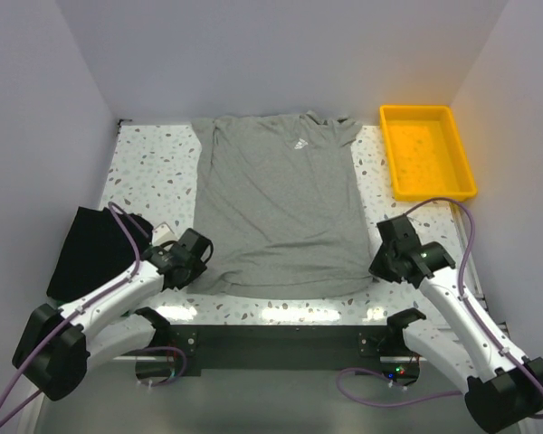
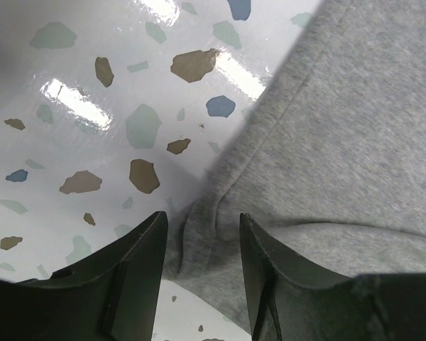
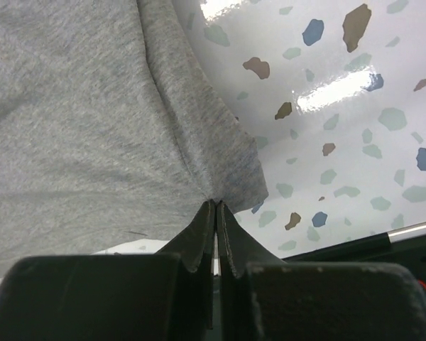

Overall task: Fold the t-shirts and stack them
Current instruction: Flatten the tshirt out

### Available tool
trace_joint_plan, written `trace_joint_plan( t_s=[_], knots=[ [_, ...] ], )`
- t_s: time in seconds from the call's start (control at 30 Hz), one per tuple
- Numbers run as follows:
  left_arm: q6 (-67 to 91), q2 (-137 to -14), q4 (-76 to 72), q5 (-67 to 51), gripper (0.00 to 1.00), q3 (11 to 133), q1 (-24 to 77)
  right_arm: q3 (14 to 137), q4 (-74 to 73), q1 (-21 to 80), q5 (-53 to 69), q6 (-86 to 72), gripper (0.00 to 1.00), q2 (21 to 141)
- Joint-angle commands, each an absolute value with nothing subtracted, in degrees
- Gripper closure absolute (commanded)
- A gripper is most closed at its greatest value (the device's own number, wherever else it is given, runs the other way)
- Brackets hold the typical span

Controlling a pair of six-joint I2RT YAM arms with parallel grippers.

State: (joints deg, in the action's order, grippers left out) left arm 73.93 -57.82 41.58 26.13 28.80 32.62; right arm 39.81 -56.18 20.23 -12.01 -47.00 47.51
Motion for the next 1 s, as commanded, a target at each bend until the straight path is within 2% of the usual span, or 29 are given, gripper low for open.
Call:
trace_joint_plan(
  t_s=[0.0, 0.27, 0.37, 0.47, 0.5, 0.57, 0.77, 0.97],
  knots=[
    [75.5, -59.5, 42.9, 26.2, 0.5, 30.2, 32.2, 43.1, -61.0, 20.2, -15.4, -48.3, 0.97, 47.5],
    [76.6, -60.6, 41.2, 24.3, 0.5, 27.2, 32.2, 43.8, -59.9, 20.1, -15.5, -45.9, 0.68, 48.3],
    [76.4, -60.7, 39.5, 23.0, 0.52, 25.9, 32.3, 44.1, -58.4, 20.1, -14.6, -44.1, 0.63, 49.5],
    [75.4, -61.3, 38.4, 22.4, 0.66, 25.6, 32.3, 43.6, -55.1, 20.1, -11.8, -42.4, 0.59, 50.9],
    [75.2, -61.2, 38.4, 22.3, 0.81, 25.6, 32.3, 43.4, -54.3, 20.1, -11.2, -41.9, 0.59, 51.5],
    [75.5, -60.3, 40.0, 22.6, 0.99, 25.6, 32.3, 43.5, -53.0, 20.2, -10.5, -40.8, 0.57, 53.4],
    [80.2, -48.7, 49.6, 24.9, 1.0, 28.0, 32.3, 43.0, -49.6, 20.3, -9.7, -39.1, 0.56, 54.2],
    [82.2, -44.4, 55.5, 24.7, 1.0, 30.9, 32.3, 36.8, -45.5, 20.3, -10.7, -43.5, 0.52, 54.1]
  ],
)
